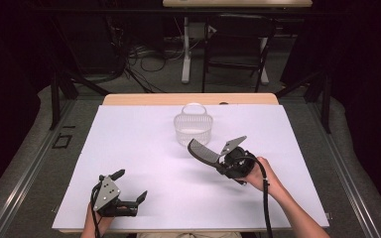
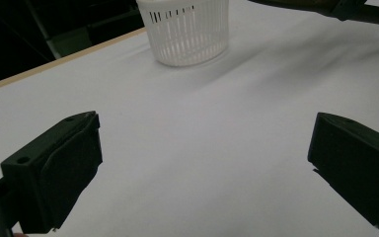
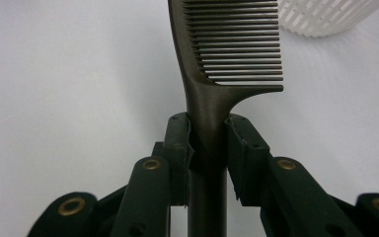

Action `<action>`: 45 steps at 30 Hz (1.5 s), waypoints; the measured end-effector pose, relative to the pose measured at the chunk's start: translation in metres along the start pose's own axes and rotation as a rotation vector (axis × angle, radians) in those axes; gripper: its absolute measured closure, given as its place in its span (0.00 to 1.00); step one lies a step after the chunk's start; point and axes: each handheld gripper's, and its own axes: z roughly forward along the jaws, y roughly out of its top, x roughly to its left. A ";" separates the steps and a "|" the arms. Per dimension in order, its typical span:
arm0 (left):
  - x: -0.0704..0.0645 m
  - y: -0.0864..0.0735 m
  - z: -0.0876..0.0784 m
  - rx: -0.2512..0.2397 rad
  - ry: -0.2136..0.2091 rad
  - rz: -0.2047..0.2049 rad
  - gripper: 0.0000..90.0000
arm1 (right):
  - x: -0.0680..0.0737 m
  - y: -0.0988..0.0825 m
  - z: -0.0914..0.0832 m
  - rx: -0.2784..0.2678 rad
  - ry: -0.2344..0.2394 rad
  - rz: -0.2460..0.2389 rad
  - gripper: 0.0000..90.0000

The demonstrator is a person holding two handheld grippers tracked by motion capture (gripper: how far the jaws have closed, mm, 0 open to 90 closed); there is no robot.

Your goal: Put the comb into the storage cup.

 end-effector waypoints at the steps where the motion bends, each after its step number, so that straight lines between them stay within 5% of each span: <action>1: 0.000 0.000 0.000 0.001 0.001 0.002 0.00 | 0.000 0.000 -0.001 -0.005 0.001 -0.003 0.80; 45: -0.002 0.001 -0.001 -0.001 0.000 0.014 0.00 | -0.008 0.002 -0.028 -0.182 -0.049 0.020 0.81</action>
